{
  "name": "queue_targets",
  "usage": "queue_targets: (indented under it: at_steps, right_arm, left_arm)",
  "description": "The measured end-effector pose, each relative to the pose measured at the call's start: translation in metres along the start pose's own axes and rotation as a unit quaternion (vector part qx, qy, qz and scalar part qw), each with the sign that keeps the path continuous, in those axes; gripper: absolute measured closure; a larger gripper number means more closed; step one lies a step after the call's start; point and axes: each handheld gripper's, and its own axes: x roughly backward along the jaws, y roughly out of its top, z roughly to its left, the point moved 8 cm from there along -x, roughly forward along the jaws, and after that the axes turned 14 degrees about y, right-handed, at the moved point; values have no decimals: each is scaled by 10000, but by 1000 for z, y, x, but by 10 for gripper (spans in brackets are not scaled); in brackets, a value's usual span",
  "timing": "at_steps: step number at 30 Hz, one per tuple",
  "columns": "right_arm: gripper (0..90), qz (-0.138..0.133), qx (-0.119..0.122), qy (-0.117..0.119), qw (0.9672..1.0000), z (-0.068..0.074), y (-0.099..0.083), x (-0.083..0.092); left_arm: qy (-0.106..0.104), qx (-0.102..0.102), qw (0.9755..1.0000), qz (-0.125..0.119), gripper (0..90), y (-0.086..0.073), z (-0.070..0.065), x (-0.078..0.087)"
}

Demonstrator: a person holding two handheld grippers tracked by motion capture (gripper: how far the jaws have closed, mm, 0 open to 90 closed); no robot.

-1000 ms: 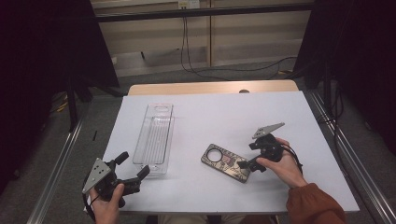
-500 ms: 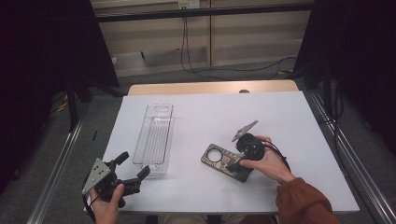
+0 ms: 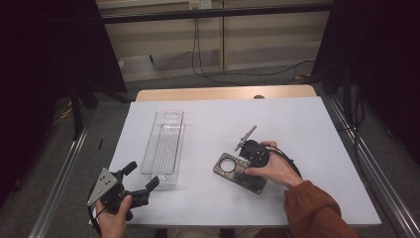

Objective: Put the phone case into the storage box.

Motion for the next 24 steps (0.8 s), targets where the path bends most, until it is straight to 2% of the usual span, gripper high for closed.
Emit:
queue_targets:
  at_steps: [5, 6, 16, 17, 24]
  right_arm:
    - [92, 253, -2, 11, 9997, -1, 1, -2]
    - [99, 304, 58, 1, 9995, -1, 2, -2]
    - [106, 354, 101, 70, 9993, 4, 3, -5]
    - [103, 363, 46, 84, 9993, 5, 2, -6]
    - [97, 513, 114, 15, 9986, 4, 2, -9]
  left_arm:
    - [-9, 7, 10000, 15, 31, -1, 0, 0]
    - [16, -35, 10000, 19, 31, 0, 1, 0]
    - [-4, -9, 10000, 31, 31, -1, 0, 0]
    - [2, -10, 10000, 29, 31, -1, 0, 0]
    - [-8, 13, 10000, 41, 31, -1, 0, -1]
